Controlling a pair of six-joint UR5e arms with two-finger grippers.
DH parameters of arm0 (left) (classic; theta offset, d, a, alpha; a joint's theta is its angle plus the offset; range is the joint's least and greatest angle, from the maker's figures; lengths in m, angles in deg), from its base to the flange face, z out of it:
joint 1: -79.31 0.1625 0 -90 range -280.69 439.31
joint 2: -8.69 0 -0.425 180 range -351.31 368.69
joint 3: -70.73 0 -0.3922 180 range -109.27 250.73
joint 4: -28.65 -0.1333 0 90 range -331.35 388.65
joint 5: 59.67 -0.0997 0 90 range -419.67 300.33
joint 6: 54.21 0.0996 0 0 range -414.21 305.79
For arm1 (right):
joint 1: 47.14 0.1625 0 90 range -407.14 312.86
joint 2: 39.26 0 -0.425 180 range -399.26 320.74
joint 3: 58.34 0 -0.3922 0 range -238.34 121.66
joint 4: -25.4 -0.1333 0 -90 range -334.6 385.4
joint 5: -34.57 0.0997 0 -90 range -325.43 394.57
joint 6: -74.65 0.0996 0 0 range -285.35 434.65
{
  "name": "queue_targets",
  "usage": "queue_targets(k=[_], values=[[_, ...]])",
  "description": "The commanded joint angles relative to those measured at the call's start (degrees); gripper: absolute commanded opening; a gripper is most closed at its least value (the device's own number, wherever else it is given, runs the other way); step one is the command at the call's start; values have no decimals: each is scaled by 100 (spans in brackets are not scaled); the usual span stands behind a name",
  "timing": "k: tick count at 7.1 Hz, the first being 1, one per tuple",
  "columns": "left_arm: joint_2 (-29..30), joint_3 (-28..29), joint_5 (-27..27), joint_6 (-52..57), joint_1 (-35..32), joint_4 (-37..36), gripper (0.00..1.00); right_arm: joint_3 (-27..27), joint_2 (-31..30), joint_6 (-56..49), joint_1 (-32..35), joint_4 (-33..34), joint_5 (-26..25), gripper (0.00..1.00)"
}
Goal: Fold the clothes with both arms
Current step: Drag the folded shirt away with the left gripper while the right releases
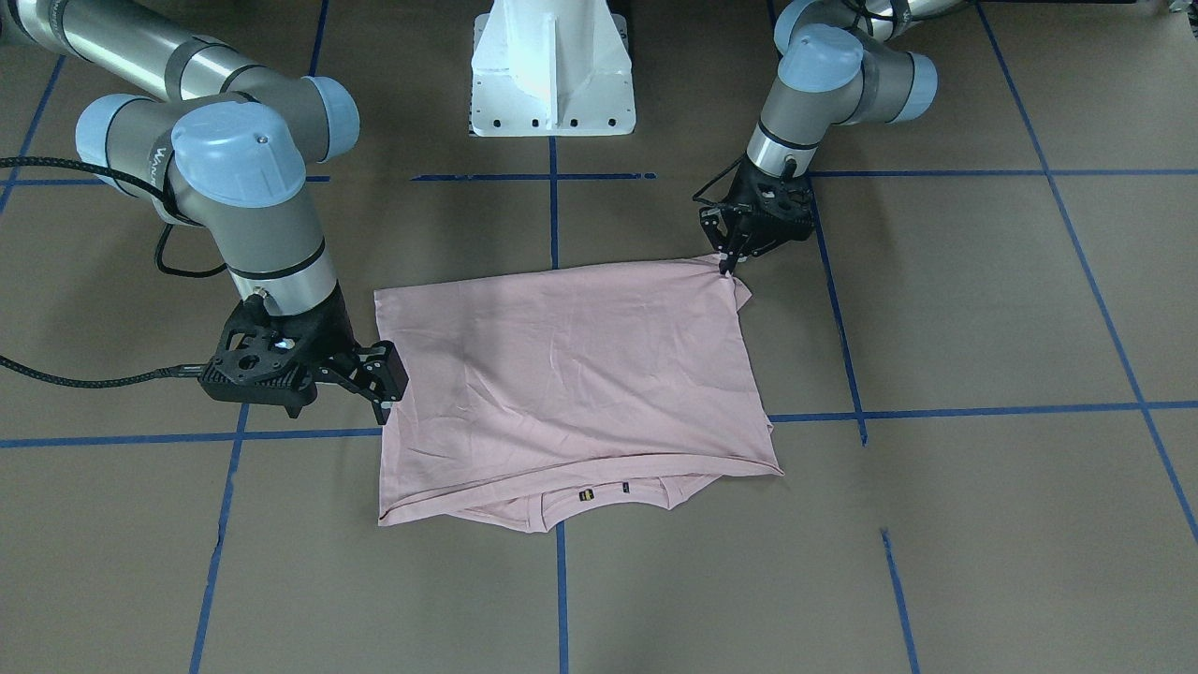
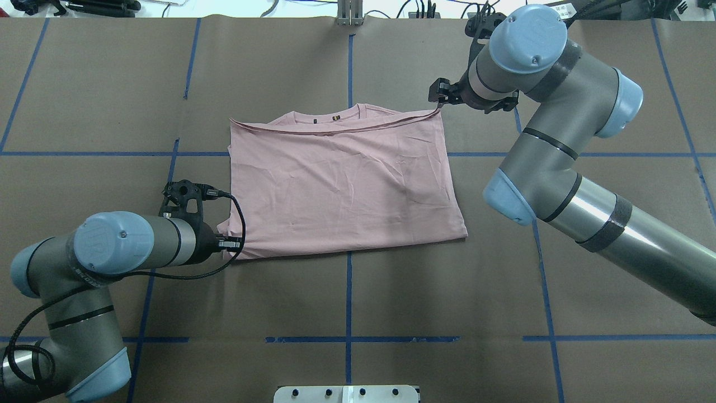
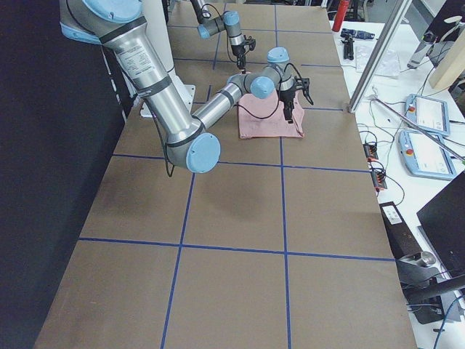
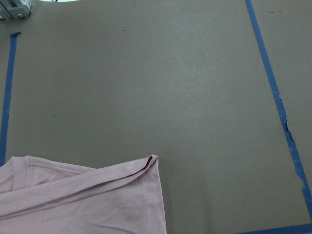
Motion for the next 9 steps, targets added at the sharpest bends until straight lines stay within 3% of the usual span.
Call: queue_targets(k=[1, 5, 7, 8, 9], values=[[198, 571, 5, 1155, -902, 26, 0, 7, -6, 35, 0, 0, -3, 100], [2305, 3372, 5, 2246, -2161, 166, 0, 25, -32, 61, -18, 0, -11, 100], [3314, 5214, -82, 2671, -2636, 1025, 0, 7, -41, 79, -18, 0, -20, 100], [3511, 5624, -362, 2750, -2690, 1219, 0, -1, -41, 79, -9, 9, -20, 100], [3339, 5637, -364, 2769, -2691, 1465, 41, -2, -41, 79, -18, 0, -12, 100]])
